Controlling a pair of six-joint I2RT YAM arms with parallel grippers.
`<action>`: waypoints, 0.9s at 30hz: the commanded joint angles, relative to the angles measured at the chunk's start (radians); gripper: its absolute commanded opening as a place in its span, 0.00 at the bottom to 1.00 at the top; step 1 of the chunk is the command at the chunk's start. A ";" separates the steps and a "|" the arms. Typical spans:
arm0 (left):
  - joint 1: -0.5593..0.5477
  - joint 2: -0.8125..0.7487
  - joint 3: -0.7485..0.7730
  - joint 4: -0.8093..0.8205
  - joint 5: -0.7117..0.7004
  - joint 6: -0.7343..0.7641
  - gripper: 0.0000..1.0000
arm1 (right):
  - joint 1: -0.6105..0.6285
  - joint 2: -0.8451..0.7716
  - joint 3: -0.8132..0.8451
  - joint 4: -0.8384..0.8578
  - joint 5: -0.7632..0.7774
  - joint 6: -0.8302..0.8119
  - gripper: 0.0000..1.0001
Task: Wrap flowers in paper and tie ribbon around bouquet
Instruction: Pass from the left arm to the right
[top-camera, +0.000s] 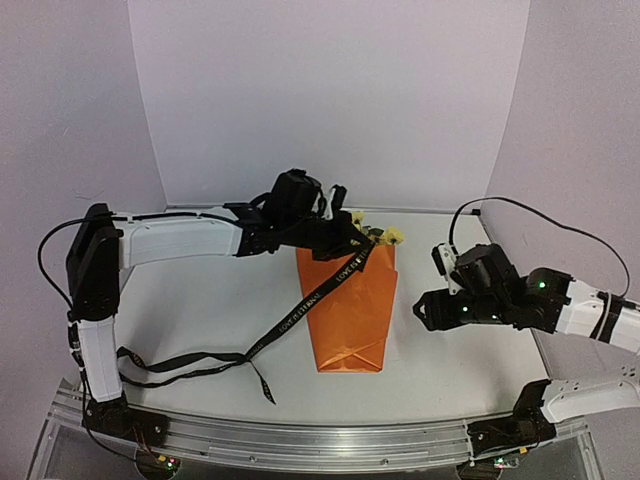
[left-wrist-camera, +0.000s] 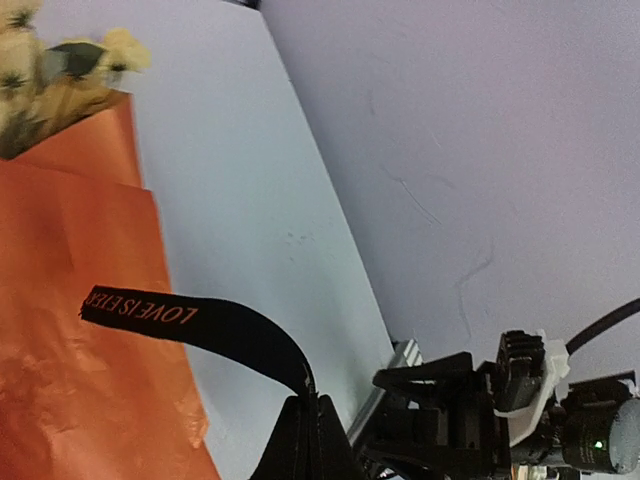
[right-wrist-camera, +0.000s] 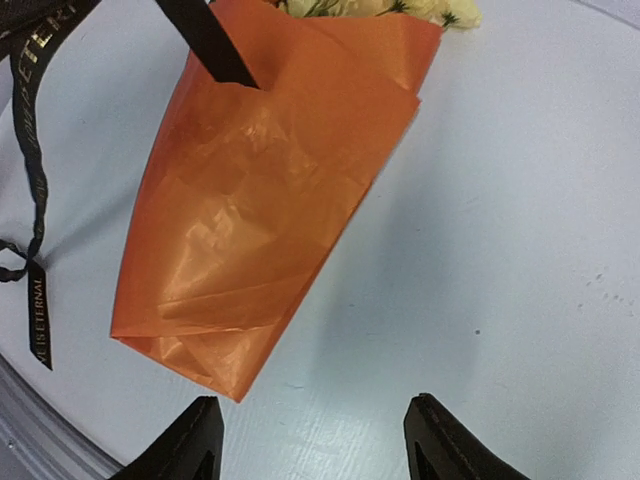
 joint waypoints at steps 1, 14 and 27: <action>-0.042 0.115 0.234 -0.016 0.227 0.133 0.00 | 0.001 -0.113 -0.043 -0.015 0.190 -0.027 0.68; -0.082 0.349 0.511 -0.237 0.332 0.247 0.53 | -0.007 -0.242 -0.102 -0.188 0.343 0.046 0.77; 0.087 -0.172 -0.075 -0.373 -0.177 0.306 0.74 | -0.030 0.070 0.000 -0.088 0.091 0.140 0.80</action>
